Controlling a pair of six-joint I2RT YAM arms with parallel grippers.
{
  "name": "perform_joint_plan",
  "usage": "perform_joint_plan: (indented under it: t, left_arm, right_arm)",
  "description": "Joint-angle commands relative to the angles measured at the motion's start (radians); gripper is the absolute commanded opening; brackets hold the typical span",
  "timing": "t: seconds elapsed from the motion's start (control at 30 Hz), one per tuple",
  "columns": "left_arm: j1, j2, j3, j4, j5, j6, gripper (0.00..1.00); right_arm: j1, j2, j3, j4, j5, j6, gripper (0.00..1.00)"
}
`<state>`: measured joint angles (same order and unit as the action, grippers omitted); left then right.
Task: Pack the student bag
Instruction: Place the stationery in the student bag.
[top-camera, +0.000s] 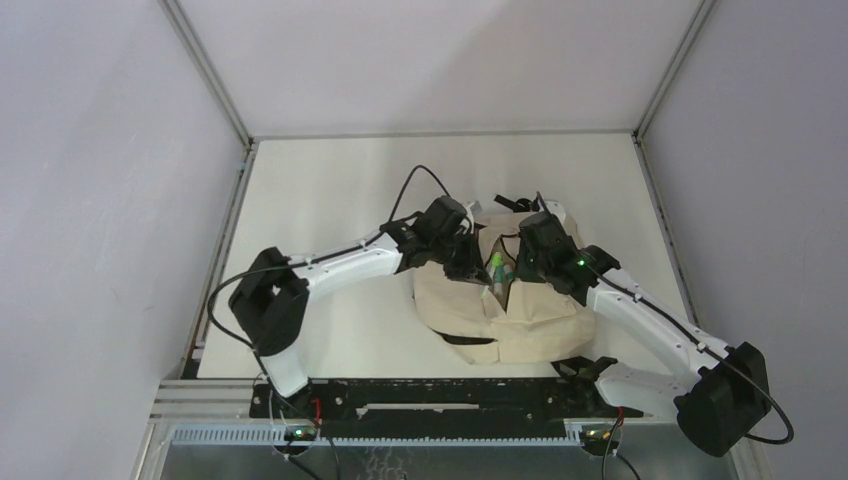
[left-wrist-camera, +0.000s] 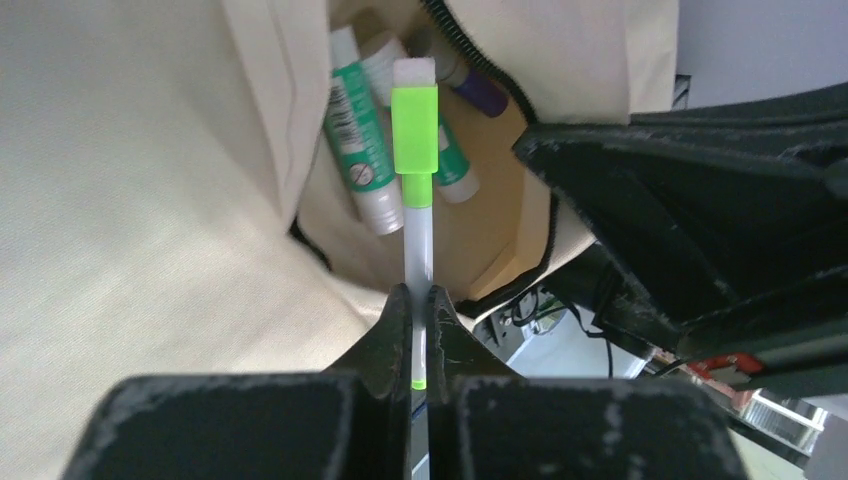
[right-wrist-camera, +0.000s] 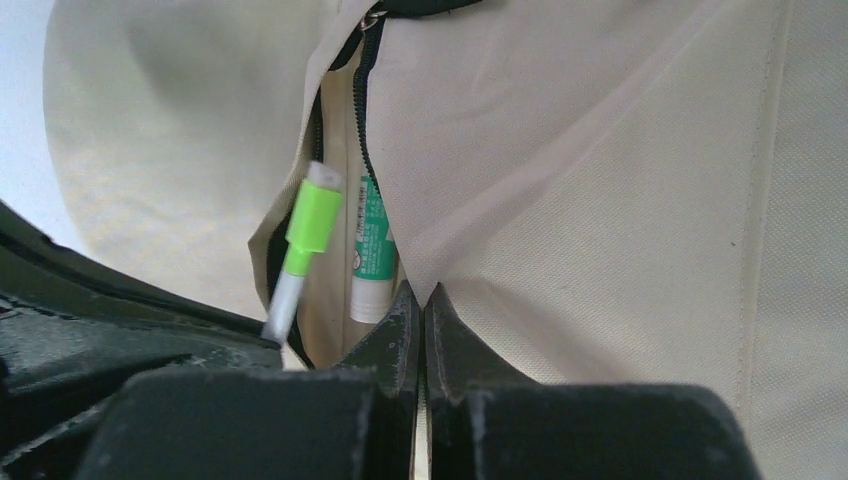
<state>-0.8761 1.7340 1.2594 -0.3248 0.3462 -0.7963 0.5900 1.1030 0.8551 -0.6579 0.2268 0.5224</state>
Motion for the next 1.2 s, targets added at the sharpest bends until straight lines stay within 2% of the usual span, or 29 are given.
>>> perform_joint_plan:
  t: [0.0,0.17,0.2,0.23,0.33,0.4,0.57,0.73,0.9,1.03,1.07,1.13,1.17]
  left_arm:
    - [-0.017,0.045,0.101,0.078,0.069,-0.070,0.00]
    - [-0.031,0.129,0.161,0.087,0.059,-0.105,0.00]
    - [-0.031,0.146,0.177,0.082,0.052,-0.107,0.03]
    - [-0.032,0.162,0.195,0.048,0.036,-0.109,0.12]
    - [-0.031,0.175,0.238,-0.030,0.016,-0.088,0.47]
    - [-0.031,0.147,0.224,-0.033,0.012,-0.070,0.56]
    - [-0.030,0.036,0.147,-0.046,-0.010,-0.006,0.56]
    - [-0.016,-0.089,0.074,-0.080,-0.059,0.058,0.50]
    - [0.049,-0.195,-0.003,-0.067,-0.083,0.066,0.40]
    - [0.115,-0.230,-0.056,-0.052,-0.091,0.066,0.39]
    - [0.127,-0.229,-0.064,-0.046,-0.086,0.067,0.40]
    - [0.139,-0.211,-0.067,-0.039,-0.077,0.071,0.44]
    - [0.143,-0.198,-0.063,-0.040,-0.072,0.072,0.48]
  right_arm:
    - [0.016,-0.021,0.005,0.060,-0.005,0.018,0.00]
    - [0.023,-0.004,0.005,0.071,-0.011,0.020,0.00]
    - [0.024,-0.004,0.005,0.073,-0.013,0.020,0.00]
    - [0.026,-0.005,0.005,0.075,-0.015,0.019,0.00]
    - [0.028,-0.010,0.005,0.063,-0.011,0.017,0.00]
    - [0.028,-0.012,0.005,0.052,0.003,0.014,0.00]
    - [0.028,-0.013,0.005,0.053,0.015,0.013,0.00]
    - [0.028,-0.002,0.005,0.061,0.009,0.013,0.00]
    - [0.031,-0.005,0.005,0.047,0.014,0.014,0.00]
    - [0.068,-0.067,-0.065,0.068,-0.023,0.007,0.01]
    - [0.075,-0.082,-0.094,0.091,-0.070,-0.002,0.10]
    - [0.086,-0.081,-0.131,0.132,-0.176,-0.034,0.43]
    - [0.095,-0.062,-0.133,0.136,-0.208,-0.042,0.52]
